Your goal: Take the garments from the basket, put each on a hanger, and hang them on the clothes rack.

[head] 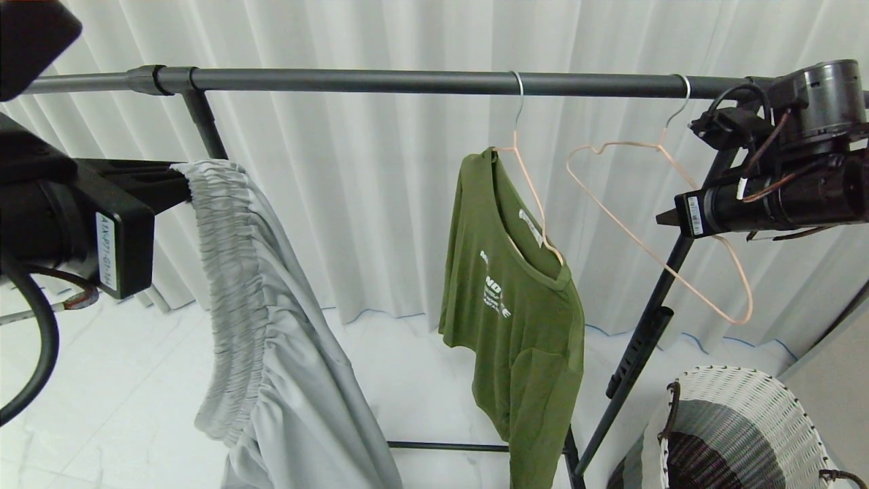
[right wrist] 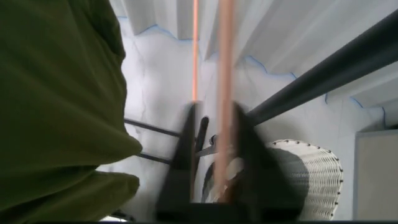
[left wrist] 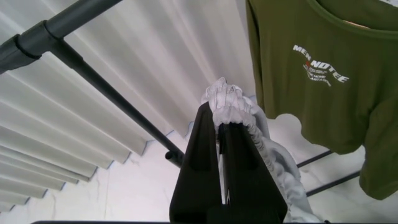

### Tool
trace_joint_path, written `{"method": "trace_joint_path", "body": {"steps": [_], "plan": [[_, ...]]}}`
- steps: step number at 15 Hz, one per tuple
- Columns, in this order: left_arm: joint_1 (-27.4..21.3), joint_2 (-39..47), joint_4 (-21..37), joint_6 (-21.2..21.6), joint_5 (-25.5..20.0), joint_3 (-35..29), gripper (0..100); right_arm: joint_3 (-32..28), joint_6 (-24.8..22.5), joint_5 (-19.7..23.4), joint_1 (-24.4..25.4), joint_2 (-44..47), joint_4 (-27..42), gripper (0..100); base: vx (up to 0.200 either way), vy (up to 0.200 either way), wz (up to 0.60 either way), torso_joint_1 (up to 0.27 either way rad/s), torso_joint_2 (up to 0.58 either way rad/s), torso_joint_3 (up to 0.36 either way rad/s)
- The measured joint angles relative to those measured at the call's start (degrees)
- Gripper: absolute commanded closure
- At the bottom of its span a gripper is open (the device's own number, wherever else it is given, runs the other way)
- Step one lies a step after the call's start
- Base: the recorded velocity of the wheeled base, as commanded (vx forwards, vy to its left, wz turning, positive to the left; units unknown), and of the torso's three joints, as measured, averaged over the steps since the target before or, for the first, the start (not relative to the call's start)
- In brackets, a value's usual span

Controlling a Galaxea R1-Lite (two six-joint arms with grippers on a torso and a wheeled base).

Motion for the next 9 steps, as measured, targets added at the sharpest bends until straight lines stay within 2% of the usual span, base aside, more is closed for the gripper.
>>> {"method": "trace_joint_path", "body": {"steps": [9], "plan": [[0.0,-0.11,-0.01,0.0,0.0,0.02,100,0.46,3.82,-0.06,0.39,-3.75,0.23,100,0.0,0.0,0.0,0.0,0.0,0.0]]}}
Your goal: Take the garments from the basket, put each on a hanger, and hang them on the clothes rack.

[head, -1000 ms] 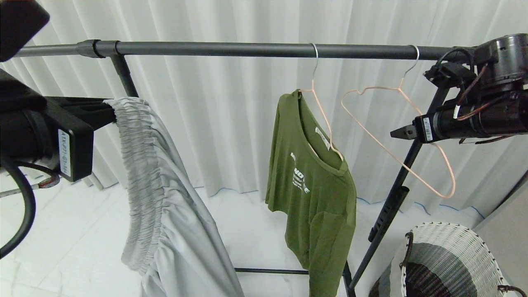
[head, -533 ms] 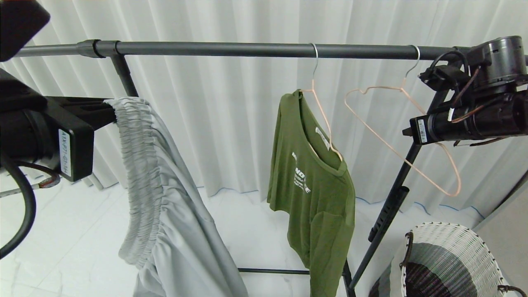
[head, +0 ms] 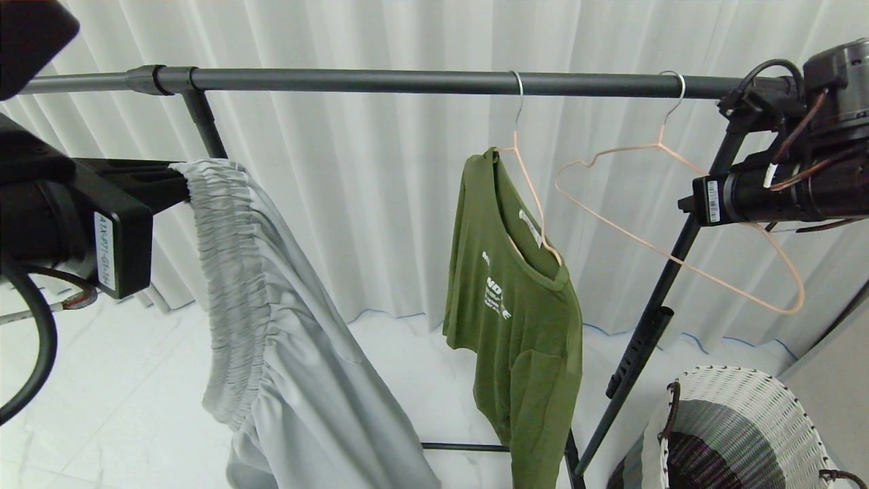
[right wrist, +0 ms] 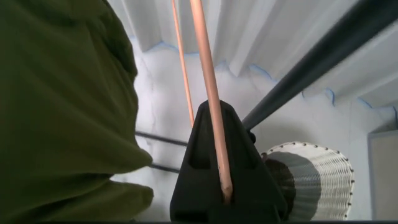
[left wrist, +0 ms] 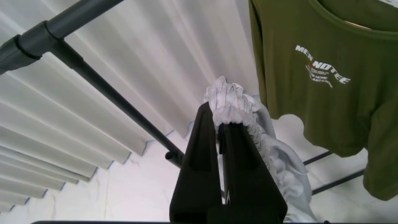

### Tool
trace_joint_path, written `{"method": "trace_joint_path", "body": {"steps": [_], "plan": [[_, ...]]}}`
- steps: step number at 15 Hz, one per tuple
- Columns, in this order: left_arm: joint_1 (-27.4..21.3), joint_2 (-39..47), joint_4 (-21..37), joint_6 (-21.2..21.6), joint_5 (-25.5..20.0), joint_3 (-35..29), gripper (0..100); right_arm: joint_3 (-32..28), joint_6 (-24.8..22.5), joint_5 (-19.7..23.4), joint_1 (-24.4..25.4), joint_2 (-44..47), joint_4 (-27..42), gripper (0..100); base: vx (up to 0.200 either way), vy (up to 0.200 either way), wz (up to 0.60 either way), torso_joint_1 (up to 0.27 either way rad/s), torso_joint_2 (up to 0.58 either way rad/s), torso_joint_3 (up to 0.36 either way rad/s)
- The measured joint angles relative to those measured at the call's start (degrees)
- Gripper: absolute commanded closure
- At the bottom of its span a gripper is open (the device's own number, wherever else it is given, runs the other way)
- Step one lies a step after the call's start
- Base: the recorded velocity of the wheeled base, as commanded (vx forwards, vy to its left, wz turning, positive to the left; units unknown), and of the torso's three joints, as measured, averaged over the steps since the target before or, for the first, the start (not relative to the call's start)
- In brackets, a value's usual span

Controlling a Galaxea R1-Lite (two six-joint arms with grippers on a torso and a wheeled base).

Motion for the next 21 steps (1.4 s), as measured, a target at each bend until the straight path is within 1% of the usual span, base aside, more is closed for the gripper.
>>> {"method": "trace_joint_path", "body": {"steps": [3,9,16,21], "plan": [[0.0,-0.05,0.0,-0.04,0.0,0.09,100,0.72,0.55,0.01,0.16,-2.65,-0.15,100,0.0,0.0,0.0,0.0,0.0,0.0],[0.0,-0.48,-0.02,0.27,0.0,0.94,100,5.24,0.74,-0.02,0.79,-9.42,-0.61,100,0.0,0.0,0.0,0.0,0.0,0.0],[0.07,-0.91,-0.02,0.43,0.17,1.49,100,15.53,0.4,-0.05,1.24,-19.48,-0.61,100,-0.2,0.0,0.0,0.002,0.0,0.002],[0.13,-0.94,0.0,0.45,0.17,1.73,100,20.57,0.38,-0.1,2.91,-24.31,-0.72,100,-0.2,0.0,0.0,-0.001,0.0,0.003]]}}
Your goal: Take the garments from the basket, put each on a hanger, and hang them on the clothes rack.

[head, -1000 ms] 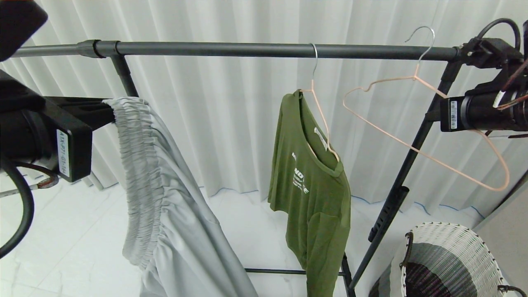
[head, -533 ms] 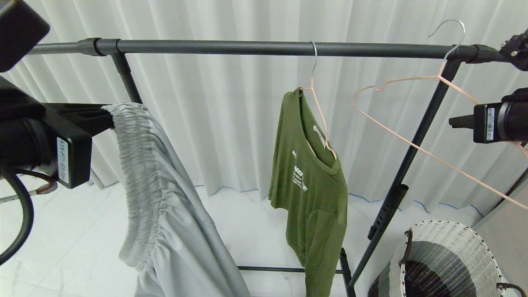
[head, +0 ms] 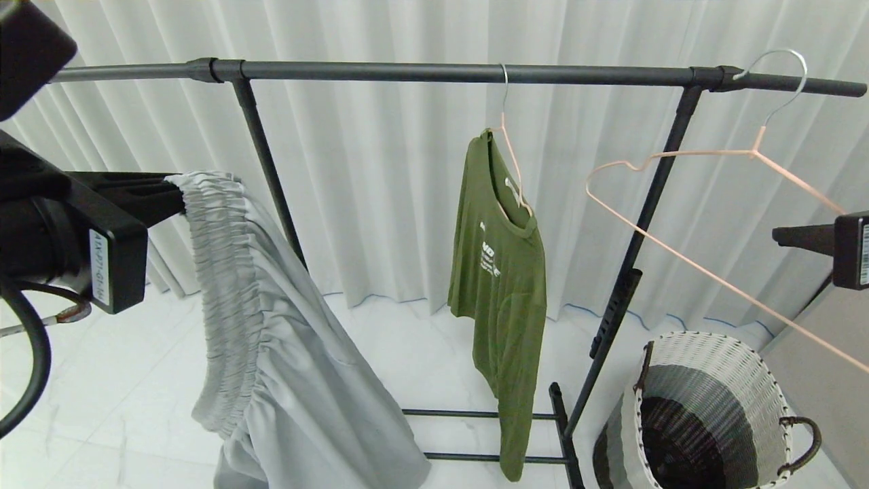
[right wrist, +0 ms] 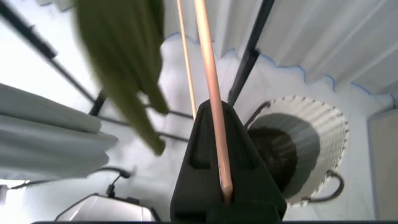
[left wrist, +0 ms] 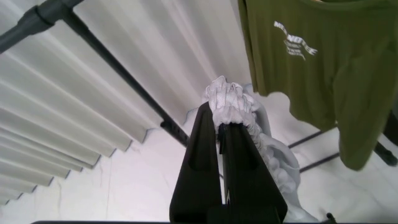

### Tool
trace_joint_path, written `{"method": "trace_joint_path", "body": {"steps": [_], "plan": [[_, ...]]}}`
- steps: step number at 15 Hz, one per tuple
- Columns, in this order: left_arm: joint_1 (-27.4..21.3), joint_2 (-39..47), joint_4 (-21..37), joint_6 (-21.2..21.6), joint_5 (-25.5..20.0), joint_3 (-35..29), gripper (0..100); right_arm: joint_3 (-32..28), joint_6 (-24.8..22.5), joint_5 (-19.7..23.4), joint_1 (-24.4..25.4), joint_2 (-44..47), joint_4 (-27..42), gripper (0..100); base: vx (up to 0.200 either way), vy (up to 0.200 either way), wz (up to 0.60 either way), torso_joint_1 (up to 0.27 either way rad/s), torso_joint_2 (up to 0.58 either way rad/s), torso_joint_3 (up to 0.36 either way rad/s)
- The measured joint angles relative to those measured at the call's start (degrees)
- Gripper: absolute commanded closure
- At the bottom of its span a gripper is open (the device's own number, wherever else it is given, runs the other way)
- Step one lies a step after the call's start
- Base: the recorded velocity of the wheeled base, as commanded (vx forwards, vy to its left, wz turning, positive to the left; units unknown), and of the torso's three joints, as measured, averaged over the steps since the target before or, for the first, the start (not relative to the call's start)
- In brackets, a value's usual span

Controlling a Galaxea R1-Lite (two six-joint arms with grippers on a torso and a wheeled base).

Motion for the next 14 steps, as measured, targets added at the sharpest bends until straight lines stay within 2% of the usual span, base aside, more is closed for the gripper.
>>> {"method": "trace_joint_path", "body": {"steps": [2,5,7,9,11,14], "plan": [[0.05,-0.02,0.0,-0.02,-0.04,0.74,100,1.13,0.52,0.1,2.02,-1.27,-0.51,100,0.0,0.0,0.0,0.0,0.0,0.0],[0.05,0.06,0.0,0.0,-0.06,1.61,100,2.79,2.41,0.18,7.39,-2.6,-5.08,100,0.0,0.0,0.0,0.0,0.0,0.0],[0.11,0.8,0.04,-0.07,0.16,1.61,100,4.66,2.77,0.13,12.63,-2.82,-8.29,100,0.0,0.0,0.0,0.0,0.0,0.0],[0.68,2.47,0.0,-0.54,2.35,0.56,100,6.9,2.88,0.07,18.99,-3.17,-10.92,100,0.0,0.0,0.0,0.0,0.0,0.0],[1.07,4.88,-0.07,-3.15,5.83,-1.6,100,9.09,2.9,0.02,24.84,-3.67,-11.98,100,0.0,0.0,0.0,0.0,0.0,0.0],[1.05,9.86,-0.1,-11.68,9.19,-6.53,100,12.02,3.29,-0.01,33.28,-4.69,-12.23,100,0.0,0.0,0.0,0.0,0.0,0.0]]}}
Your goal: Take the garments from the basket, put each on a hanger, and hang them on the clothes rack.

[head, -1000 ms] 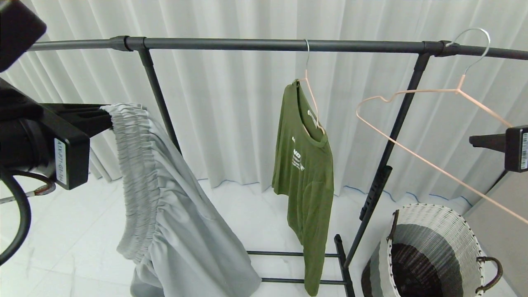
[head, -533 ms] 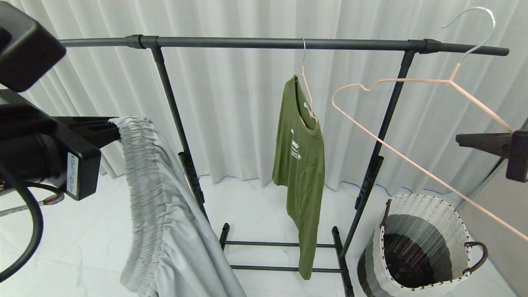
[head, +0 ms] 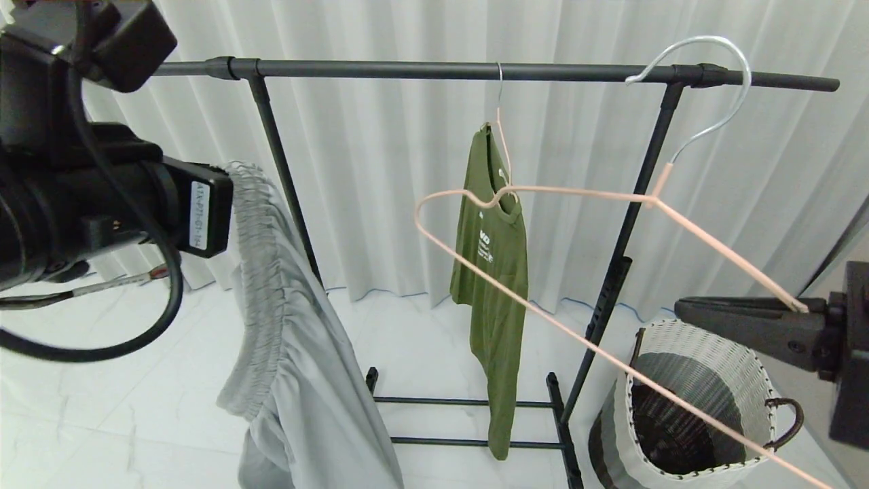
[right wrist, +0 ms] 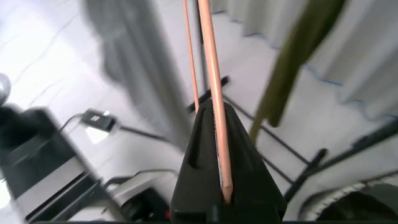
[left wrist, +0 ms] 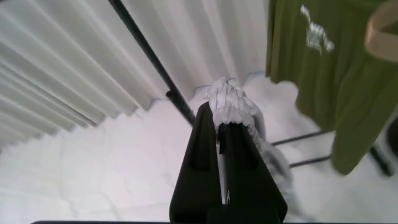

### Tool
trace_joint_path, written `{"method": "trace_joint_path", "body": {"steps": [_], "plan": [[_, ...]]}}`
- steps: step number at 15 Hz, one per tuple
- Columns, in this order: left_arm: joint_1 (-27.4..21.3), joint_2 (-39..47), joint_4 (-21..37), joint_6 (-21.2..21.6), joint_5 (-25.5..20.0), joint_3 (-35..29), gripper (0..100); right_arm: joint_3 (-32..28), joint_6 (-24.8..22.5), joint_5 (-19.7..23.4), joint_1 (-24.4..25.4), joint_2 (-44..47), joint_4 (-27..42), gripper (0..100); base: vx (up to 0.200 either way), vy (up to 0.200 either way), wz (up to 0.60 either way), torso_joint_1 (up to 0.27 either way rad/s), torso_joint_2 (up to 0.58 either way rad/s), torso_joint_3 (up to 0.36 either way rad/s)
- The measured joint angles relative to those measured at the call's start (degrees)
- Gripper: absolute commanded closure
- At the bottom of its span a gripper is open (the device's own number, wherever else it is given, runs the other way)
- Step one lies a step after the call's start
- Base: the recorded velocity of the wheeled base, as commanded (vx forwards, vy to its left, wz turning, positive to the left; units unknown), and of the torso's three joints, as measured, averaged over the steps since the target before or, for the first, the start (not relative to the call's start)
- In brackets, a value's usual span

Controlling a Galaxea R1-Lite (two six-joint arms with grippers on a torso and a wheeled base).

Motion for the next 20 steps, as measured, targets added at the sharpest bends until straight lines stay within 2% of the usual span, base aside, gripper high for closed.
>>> {"method": "trace_joint_path", "body": {"steps": [4,6,9,14,15,17,20], "plan": [[-1.38,6.35,0.05,-8.13,0.48,-7.33,100,1.27,1.21,0.01,7.33,-0.11,-0.12,100,0.0,0.0,0.0,0.0,0.0,0.0],[-1.55,8.94,0.0,-9.61,0.57,-10.52,100,1.33,1.72,0.06,9.51,0.11,-0.17,100,0.0,0.0,0.0,0.0,0.0,0.0],[-2.15,11.72,-0.06,-9.91,0.59,-13.58,100,1.29,1.91,-0.02,10.74,0.67,-0.99,100,0.0,0.0,0.0,0.0,0.0,0.0],[-3.17,14.7,-3.82,-9.52,2.24,-14.77,100,1.16,1.89,-1.11,10.89,4.0,-5.94,100,0.0,0.0,0.0,0.0,0.0,0.0],[-3.3,15.01,-3.86,-9.42,2.61,-14.87,100,1.18,1.89,-2.16,10.89,4.5,-5.9,100,0.0,0.0,0.0,0.0,0.0,0.0],[-3.43,15.3,-3.86,-9.3,2.79,-14.91,100,1.33,1.89,-7.94,10.72,5.61,-5.85,100,0.0,0.0,0.0,0.0,0.0,0.0],[-3.47,15.38,-3.49,-8.68,3.64,-14.71,100,1.38,1.87,-11.3,10.25,7.34,-5.94,100,0.0,0.0,0.0,0.0,0.0,0.0]]}}
